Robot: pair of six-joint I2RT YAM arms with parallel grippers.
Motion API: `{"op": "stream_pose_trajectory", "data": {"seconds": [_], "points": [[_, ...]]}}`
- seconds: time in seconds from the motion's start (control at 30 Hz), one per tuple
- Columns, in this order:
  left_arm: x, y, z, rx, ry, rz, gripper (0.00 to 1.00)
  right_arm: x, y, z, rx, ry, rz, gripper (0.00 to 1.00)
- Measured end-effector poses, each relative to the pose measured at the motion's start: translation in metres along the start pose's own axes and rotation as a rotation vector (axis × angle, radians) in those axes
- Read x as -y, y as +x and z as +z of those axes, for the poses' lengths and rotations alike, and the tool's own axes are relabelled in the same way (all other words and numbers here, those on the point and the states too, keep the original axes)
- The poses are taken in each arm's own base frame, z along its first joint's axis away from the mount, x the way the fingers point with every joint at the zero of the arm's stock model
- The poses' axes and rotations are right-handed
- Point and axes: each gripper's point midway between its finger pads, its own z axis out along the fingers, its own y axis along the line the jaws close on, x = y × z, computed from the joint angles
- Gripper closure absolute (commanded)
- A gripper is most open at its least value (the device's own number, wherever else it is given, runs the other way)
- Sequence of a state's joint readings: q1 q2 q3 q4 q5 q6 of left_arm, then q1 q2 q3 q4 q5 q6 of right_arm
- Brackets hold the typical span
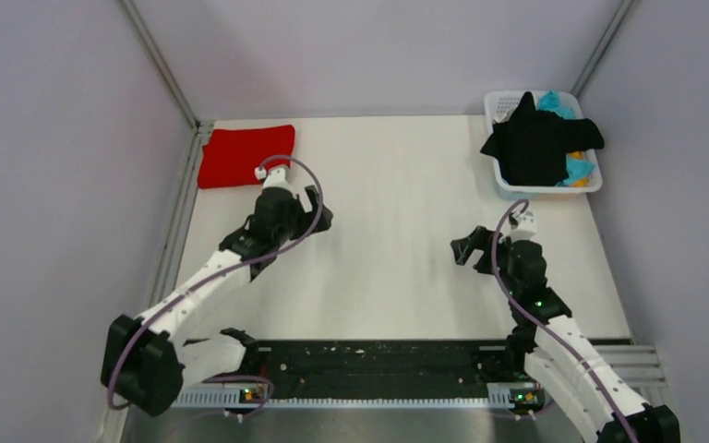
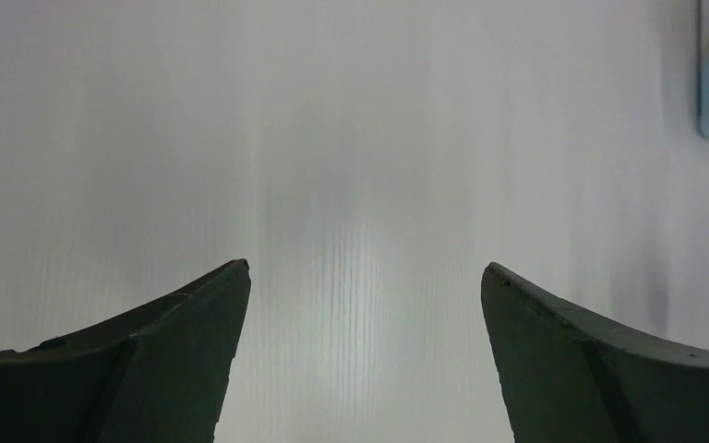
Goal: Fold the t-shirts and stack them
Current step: Reset both arms
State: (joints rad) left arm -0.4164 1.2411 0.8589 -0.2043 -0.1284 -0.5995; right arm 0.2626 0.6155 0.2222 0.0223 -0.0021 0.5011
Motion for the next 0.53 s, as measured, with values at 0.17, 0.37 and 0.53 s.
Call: {"op": "stream_pose_trajectory", "data": {"seconds": [0.17, 0.37, 0.53], "points": [[-0.019, 0.042, -0.04, 0.04, 0.051, -0.026, 0.01, 0.0, -0.005, -0.005, 0.028, 0.011, 0.054, 0.01], [-0.026, 0.041, -0.059, 0.103, 0.079, -0.058, 0.01, -0.01, -0.026, -0.02, 0.122, -0.02, 0.168, 0.01], [-0.021, 0.031, -0.069, 0.144, 0.109, -0.066, 0.01, -0.02, -0.042, -0.034, 0.197, -0.07, 0.216, 0.01]]}}
